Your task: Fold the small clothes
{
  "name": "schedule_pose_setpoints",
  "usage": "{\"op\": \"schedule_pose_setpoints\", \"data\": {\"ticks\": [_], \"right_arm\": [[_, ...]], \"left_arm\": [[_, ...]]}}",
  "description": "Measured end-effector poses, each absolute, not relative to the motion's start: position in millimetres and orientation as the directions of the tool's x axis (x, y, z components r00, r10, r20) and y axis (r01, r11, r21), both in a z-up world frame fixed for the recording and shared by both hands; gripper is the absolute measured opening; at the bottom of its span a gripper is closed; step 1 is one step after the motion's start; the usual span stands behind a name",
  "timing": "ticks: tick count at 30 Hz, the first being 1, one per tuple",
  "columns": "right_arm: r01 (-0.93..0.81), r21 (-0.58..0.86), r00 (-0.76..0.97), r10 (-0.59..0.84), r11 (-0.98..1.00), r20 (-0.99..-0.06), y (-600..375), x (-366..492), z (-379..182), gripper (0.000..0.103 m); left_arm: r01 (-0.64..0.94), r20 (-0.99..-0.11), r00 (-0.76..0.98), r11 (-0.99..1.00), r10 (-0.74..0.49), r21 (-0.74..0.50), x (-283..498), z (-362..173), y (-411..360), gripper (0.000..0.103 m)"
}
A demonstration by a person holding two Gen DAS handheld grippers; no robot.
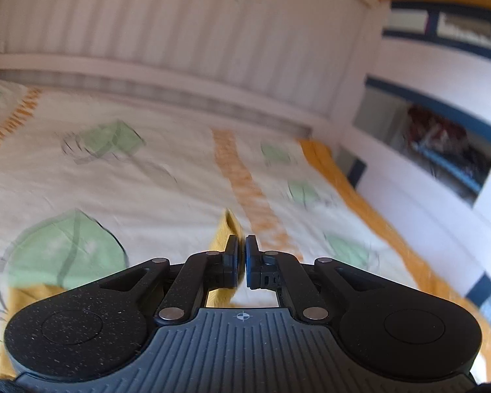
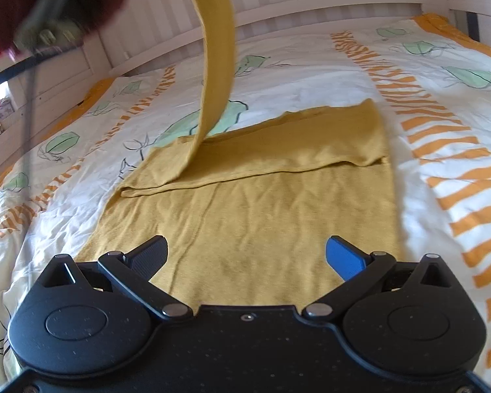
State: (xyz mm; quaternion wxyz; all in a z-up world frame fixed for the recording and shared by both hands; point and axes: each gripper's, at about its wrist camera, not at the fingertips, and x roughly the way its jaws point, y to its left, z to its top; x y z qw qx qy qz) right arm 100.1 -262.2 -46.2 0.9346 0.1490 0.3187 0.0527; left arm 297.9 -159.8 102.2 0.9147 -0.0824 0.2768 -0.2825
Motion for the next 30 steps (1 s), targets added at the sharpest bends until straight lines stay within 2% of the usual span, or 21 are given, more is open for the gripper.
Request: {"op": "schedule_pose_setpoints", "data": {"ticks": [2, 3, 4, 7, 9, 11, 14, 22, 25, 30], "right_arm": [[0.006, 0.320, 0.789, 0.192, 0.948, -0.584, -266.7, 98.6, -48.0, 0.103], [0.010, 0.322, 0.788, 0.191, 0.947, -0.586, -269.1, 98.1, -48.8, 0.103], [0.013, 0.322, 0.786, 0.190, 0.947, -0.588, -270.3, 98.0, -49.6, 0.103], [0.017, 0.325, 0.782, 0.190, 0.946, -0.594, -270.3, 99.0, -51.7, 0.103], [0.017, 0.327, 0.781, 0.192, 0.945, -0.595, -269.7, 99.6, -52.7, 0.103], [0.017, 0.324, 0.780, 0.191, 0.946, -0.596, -269.8, 100.7, -53.4, 0.103], [0.019, 0.325, 0.779, 0.190, 0.946, -0.598, -270.4, 102.9, -54.4, 0.103], [0.036, 0.311, 0.778, 0.168, 0.950, -0.605, -276.0, 114.1, -52.0, 0.103], [0.040, 0.303, 0.776, 0.161, 0.952, -0.610, -278.9, 118.3, -51.3, 0.103], [0.043, 0.285, 0.770, 0.150, 0.958, -0.621, -283.3, 128.6, -51.3, 0.103]], "left_arm": [[0.489, -0.488, 0.660, 0.820, -0.571, -0.299, 296.3, 86.9, -171.1, 0.032], [0.492, -0.501, 0.652, 0.820, -0.570, -0.293, 294.1, 80.1, -173.6, 0.051], [0.499, -0.505, 0.645, 0.817, -0.573, -0.289, 291.0, 74.7, -174.4, 0.054], [0.527, -0.518, 0.631, 0.809, -0.578, -0.262, 278.9, 67.4, -172.8, 0.058], [0.540, -0.521, 0.640, 0.813, -0.565, -0.218, 271.3, 64.3, -163.5, 0.063], [0.544, -0.517, 0.668, 0.825, -0.536, -0.152, 263.7, 60.5, -153.7, 0.065], [0.512, -0.530, 0.710, 0.857, -0.463, -0.064, 259.6, 48.5, -128.0, 0.065], [0.310, -0.621, 0.755, 0.949, -0.209, 0.058, 279.0, -9.5, -50.1, 0.065], [0.234, -0.650, 0.748, 0.970, -0.134, 0.069, 285.9, -29.5, -23.1, 0.065], [0.149, -0.684, 0.725, 0.988, -0.086, 0.033, 286.8, -53.8, 10.6, 0.067]]}}
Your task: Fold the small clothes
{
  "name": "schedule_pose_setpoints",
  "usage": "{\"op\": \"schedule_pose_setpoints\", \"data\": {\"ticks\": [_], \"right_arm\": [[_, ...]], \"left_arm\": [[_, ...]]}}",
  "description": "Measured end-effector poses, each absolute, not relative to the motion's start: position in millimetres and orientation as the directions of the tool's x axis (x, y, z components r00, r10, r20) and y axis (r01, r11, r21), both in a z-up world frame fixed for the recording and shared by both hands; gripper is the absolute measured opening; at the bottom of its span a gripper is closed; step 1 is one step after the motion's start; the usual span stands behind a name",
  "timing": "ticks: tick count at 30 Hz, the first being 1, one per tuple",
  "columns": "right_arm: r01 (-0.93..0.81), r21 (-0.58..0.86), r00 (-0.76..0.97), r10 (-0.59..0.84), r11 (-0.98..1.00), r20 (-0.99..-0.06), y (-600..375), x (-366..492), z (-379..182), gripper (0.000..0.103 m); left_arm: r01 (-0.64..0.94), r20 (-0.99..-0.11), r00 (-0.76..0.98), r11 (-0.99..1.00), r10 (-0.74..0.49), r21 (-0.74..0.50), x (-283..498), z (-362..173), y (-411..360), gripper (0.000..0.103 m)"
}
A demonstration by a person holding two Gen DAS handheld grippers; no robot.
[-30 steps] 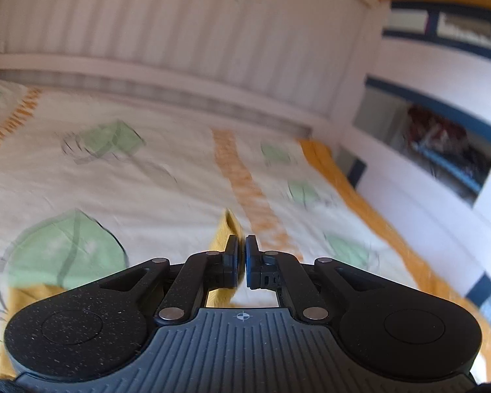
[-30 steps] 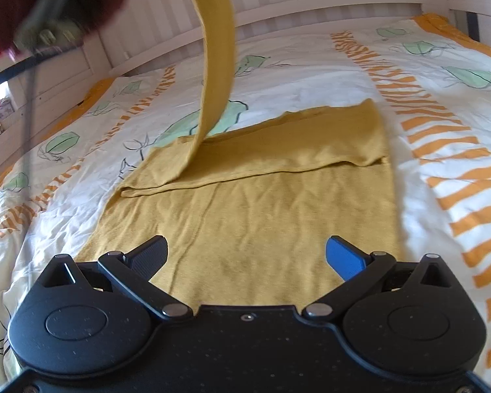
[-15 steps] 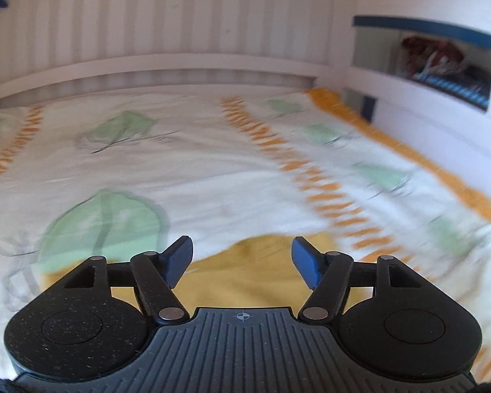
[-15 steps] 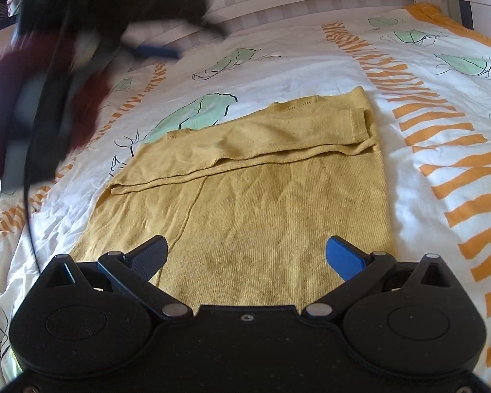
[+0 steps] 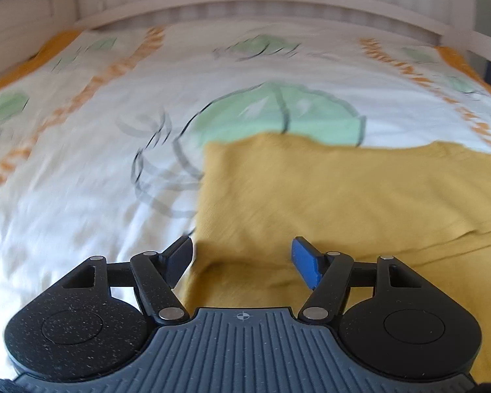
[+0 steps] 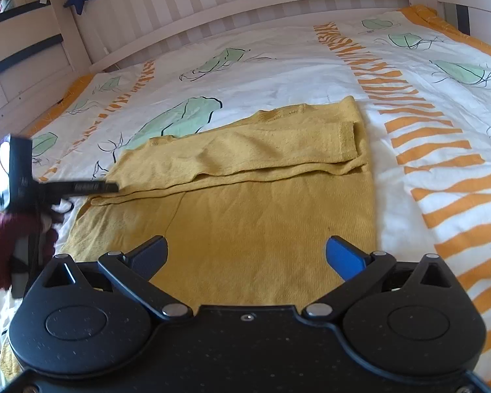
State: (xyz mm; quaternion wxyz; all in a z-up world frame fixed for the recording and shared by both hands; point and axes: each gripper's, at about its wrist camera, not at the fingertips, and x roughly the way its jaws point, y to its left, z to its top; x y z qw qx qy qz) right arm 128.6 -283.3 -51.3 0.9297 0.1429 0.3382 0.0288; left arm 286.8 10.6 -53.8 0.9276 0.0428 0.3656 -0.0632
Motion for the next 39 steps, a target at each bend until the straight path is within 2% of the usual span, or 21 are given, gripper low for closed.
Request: {"op": "schedule_pose_setpoints", "data": {"ticks": [4, 7, 14, 15, 18, 19, 24, 29, 31, 35, 36, 37, 38, 39], "right_arm": [[0.025, 0.259, 0.765, 0.148, 0.965, -0.627, -288.4, 137.6, -48.7, 0.103], [0.031, 0.257, 0.771, 0.141, 0.966, -0.621, -300.6, 147.9, -44.0, 0.103], [0.033, 0.241, 0.807, 0.116, 0.970, -0.580, -338.4, 193.6, -33.7, 0.102], [0.031, 0.251, 0.807, 0.124, 0.968, -0.578, -343.5, 202.1, -34.6, 0.100], [0.053, 0.325, 0.790, 0.160, 0.944, -0.592, -359.4, 226.9, -42.9, 0.081], [0.071, 0.343, 0.782, 0.161, 0.937, -0.602, -364.3, 234.3, -46.6, 0.078], [0.155, 0.354, 0.763, 0.116, 0.922, -0.636, -376.5, 254.5, -62.7, 0.079], [0.161, 0.445, 0.759, 0.178, 0.881, -0.626, -388.3, 260.1, -73.8, 0.077], [0.151, 0.493, 0.767, 0.213, 0.857, -0.605, -392.3, 261.8, -76.8, 0.066], [0.163, 0.552, 0.777, 0.239, 0.818, -0.583, -398.3, 264.9, -80.8, 0.055], [0.170, 0.554, 0.776, 0.235, 0.815, -0.585, -399.1, 266.0, -81.2, 0.044], [0.173, 0.546, 0.774, 0.229, 0.820, -0.590, -399.0, 267.0, -80.5, 0.023], [0.168, 0.519, 0.779, 0.211, 0.838, -0.591, -396.9, 267.3, -77.1, 0.015], [0.145, 0.474, 0.793, 0.185, 0.868, -0.581, -392.2, 265.9, -70.6, 0.015]], "left_arm": [[0.106, -0.665, 0.737, 0.992, -0.125, -0.070, 281.4, -64.7, 33.7, 0.080], [0.110, -0.641, 0.751, 0.987, -0.160, -0.117, 277.3, -68.8, 43.8, 0.080], [0.121, -0.626, 0.763, 0.988, -0.157, -0.101, 277.3, -77.9, 39.9, 0.088], [0.120, -0.627, 0.763, 0.988, -0.157, -0.101, 277.9, -78.0, 39.6, 0.088], [0.120, -0.625, 0.766, 0.988, -0.154, -0.097, 277.9, -79.4, 38.8, 0.089], [0.119, -0.623, 0.766, 0.988, -0.155, -0.098, 278.2, -80.2, 39.2, 0.089], [0.120, -0.622, 0.767, 0.988, -0.156, -0.100, 277.9, -81.1, 39.5, 0.090], [0.120, -0.620, 0.768, 0.987, -0.159, -0.104, 277.5, -82.0, 39.7, 0.091], [0.120, -0.621, 0.768, 0.987, -0.158, -0.102, 277.5, -82.0, 39.8, 0.091], [0.120, -0.621, 0.768, 0.987, -0.158, -0.102, 277.4, -81.8, 39.4, 0.091], [0.120, -0.621, 0.768, 0.988, -0.157, -0.102, 277.4, -81.9, 39.6, 0.091], [0.121, -0.621, 0.768, 0.987, -0.158, -0.102, 277.4, -82.0, 40.0, 0.091], [0.121, -0.620, 0.768, 0.987, -0.158, -0.102, 277.5, -82.1, 40.3, 0.091], [0.121, -0.621, 0.768, 0.987, -0.158, -0.102, 277.4, -82.0, 40.1, 0.091]]}}
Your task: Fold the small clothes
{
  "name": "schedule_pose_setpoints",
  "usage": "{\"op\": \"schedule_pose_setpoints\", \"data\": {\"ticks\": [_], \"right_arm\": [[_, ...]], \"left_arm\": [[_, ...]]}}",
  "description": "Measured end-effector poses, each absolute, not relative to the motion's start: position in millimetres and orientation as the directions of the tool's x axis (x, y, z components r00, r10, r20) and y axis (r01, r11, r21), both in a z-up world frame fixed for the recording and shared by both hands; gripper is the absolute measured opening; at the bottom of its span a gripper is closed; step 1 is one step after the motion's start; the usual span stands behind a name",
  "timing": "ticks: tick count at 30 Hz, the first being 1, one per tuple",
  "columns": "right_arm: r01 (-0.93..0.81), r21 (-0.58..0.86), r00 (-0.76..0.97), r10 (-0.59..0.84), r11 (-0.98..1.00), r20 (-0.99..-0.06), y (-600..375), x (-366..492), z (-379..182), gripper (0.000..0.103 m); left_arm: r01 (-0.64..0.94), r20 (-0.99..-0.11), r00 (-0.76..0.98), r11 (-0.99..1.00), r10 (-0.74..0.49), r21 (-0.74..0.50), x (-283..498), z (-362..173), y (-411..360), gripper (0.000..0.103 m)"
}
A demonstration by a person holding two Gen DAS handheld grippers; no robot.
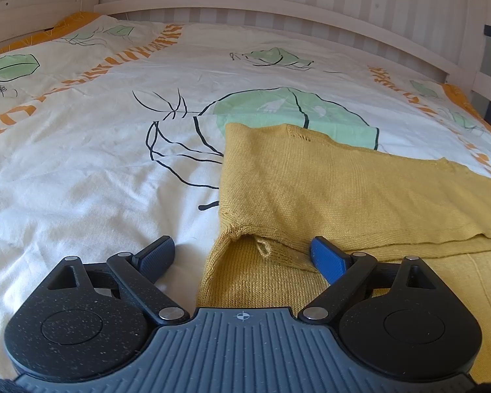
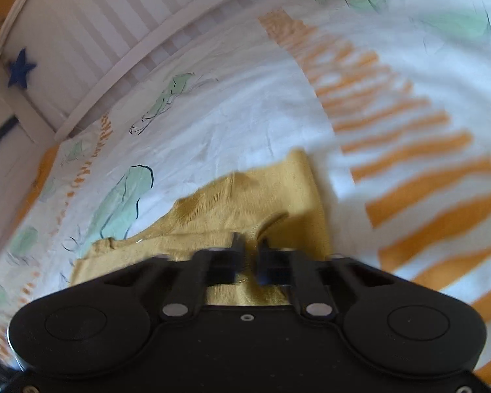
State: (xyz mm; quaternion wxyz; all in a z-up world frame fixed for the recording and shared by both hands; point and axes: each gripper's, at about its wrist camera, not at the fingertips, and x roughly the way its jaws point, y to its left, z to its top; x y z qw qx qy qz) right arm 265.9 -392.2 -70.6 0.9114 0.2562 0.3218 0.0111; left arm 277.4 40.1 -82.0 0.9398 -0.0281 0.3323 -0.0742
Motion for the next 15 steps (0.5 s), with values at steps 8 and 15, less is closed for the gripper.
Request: {"op": "schedule_pose_setpoints", "data": {"ticks": [8, 15], "right_arm": [[0.206, 0.209, 0.760, -0.022, 0.956, -0.650, -383.9, 279.1, -66.4, 0.022], [0.152, 0.191, 0.813, -0.012, 0.970, -0.583, -375.9, 254.4, -50.8, 0.051]], "left_arm": [[0.121, -0.621, 0.768, 0.988, -0.157, -0.100, 277.4, -82.2, 39.8, 0.091], [0.121, -0.621, 0.768, 0.988, -0.156, -0.098, 277.9, -82.3, 40.4, 0.091]]}}
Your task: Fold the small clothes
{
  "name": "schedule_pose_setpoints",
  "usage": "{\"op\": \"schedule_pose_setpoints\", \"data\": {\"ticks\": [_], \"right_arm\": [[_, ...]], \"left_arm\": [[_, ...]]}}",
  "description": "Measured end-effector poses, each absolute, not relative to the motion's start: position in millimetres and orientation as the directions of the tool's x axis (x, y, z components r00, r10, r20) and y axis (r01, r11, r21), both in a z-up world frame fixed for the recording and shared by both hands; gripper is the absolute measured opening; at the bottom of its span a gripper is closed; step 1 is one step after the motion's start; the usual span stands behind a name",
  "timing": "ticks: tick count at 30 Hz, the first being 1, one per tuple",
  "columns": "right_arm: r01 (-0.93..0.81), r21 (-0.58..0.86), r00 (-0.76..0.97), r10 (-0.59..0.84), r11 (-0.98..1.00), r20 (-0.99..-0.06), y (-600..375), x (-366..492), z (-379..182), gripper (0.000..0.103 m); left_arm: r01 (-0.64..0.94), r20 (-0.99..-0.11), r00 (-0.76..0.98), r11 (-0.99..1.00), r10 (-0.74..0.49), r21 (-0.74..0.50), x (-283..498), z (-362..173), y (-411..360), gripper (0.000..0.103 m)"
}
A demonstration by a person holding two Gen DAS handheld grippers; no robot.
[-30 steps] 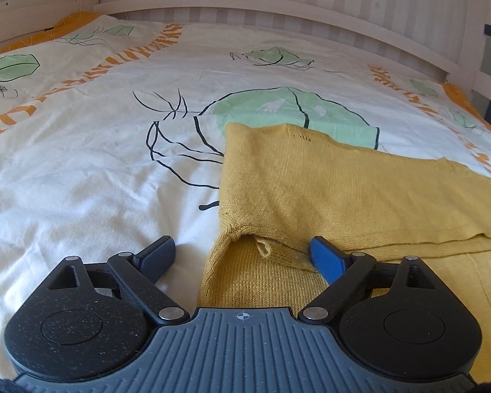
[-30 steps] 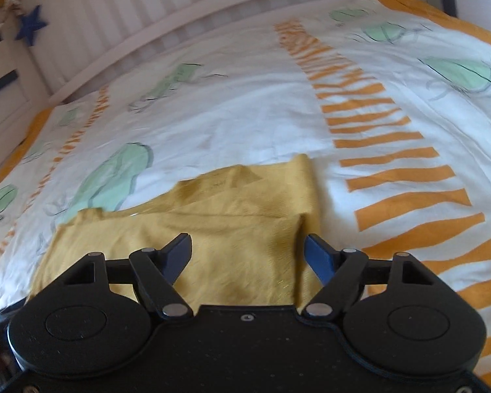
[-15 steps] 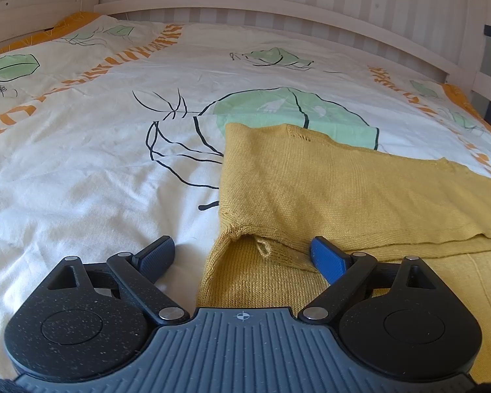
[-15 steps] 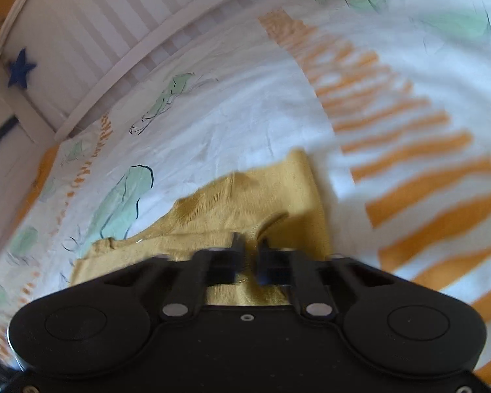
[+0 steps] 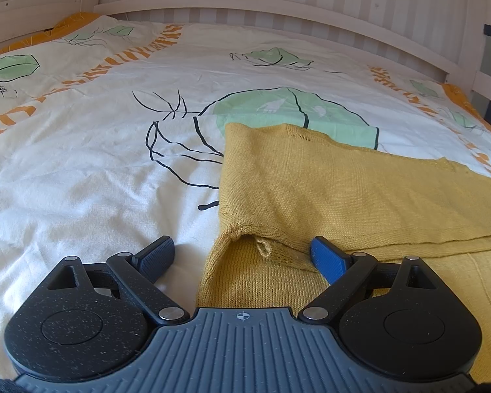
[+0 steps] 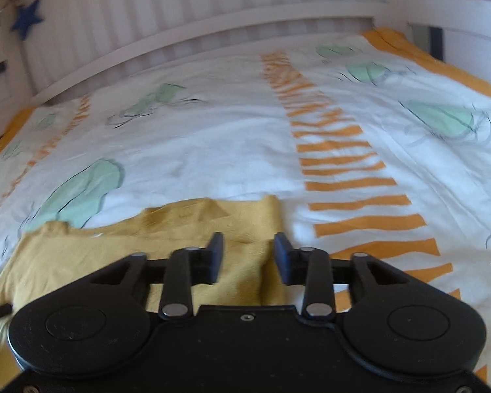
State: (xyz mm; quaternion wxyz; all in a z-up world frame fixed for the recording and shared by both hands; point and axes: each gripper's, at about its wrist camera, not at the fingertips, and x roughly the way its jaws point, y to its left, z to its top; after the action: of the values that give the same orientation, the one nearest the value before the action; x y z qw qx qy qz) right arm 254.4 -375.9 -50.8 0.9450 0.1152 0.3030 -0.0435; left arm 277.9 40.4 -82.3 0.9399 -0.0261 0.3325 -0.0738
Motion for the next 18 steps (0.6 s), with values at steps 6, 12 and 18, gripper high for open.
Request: {"op": "schedule_pose_setpoints", "data": {"ticks": [6, 12, 18], "right_arm": [[0.070, 0.127, 0.798, 0.021, 0.989, -0.602, -356.1, 244.7, -58.9, 0.054], [0.056, 0.112, 0.779, 0.027, 0.992, -0.626, -354.7, 242.6, -67.4, 0.054], [0.080, 0.186, 0.770, 0.058, 0.979, -0.636, -369.2, 245.2, -72.3, 0.059]], "left_arm": [[0.122, -0.621, 0.768, 0.988, -0.156, -0.097, 278.0, -82.4, 40.5, 0.091], [0.121, -0.621, 0.768, 0.988, -0.155, -0.096, 277.9, -82.4, 40.1, 0.091], [0.121, -0.621, 0.768, 0.988, -0.155, -0.096, 277.8, -82.4, 40.0, 0.091]]}}
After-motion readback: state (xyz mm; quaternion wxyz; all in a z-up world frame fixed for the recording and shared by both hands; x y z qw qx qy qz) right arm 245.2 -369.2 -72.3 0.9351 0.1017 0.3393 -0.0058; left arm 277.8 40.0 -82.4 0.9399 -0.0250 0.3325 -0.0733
